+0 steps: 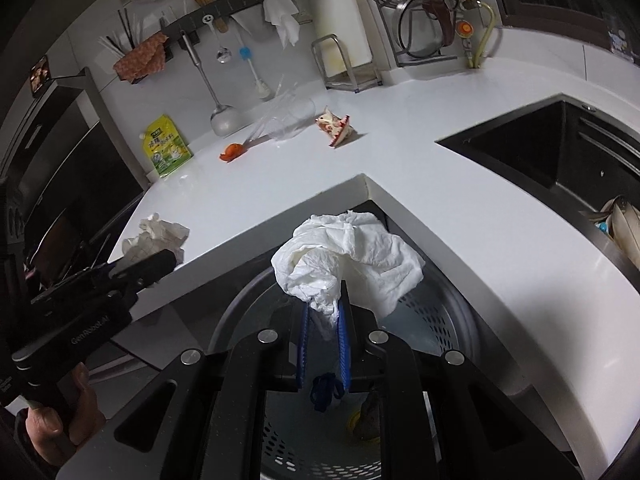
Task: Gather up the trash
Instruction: 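Carry the tissue and crumpled paper in both tools over the grey basket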
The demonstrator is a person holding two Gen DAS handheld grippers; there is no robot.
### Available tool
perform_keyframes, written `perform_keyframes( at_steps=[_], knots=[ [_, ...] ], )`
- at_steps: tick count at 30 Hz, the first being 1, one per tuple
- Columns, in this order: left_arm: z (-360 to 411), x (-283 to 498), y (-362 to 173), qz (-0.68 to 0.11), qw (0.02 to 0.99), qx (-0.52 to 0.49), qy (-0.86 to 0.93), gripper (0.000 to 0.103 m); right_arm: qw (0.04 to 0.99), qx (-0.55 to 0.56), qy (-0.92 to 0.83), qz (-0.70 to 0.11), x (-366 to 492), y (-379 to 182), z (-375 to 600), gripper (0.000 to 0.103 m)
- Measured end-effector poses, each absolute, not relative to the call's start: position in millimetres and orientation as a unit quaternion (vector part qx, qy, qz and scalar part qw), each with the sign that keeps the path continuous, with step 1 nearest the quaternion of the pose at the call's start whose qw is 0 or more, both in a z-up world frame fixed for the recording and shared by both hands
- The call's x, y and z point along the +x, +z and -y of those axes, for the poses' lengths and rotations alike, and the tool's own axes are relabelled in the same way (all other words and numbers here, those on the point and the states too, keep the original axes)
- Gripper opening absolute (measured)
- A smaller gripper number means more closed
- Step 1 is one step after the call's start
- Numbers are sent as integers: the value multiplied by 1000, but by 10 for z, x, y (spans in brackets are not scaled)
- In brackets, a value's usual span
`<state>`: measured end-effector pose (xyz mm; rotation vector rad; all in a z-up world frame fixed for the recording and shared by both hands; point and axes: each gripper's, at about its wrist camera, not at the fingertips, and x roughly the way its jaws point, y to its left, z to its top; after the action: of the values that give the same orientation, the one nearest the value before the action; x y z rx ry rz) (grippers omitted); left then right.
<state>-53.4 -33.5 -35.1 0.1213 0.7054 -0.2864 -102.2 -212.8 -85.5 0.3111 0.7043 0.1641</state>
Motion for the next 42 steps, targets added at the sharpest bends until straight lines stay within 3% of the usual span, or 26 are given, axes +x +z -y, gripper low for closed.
perform_keyframes(
  at_steps=[31,42],
  knots=[
    [430,-696,-748,-391,902,69,-170,34,907,149,53,-390,-1327,-1069,2041,12],
    [455,-604,-936,-414,891,71,-173,34,891,157,52,-422,-1185,-1381,2001,12]
  ],
)
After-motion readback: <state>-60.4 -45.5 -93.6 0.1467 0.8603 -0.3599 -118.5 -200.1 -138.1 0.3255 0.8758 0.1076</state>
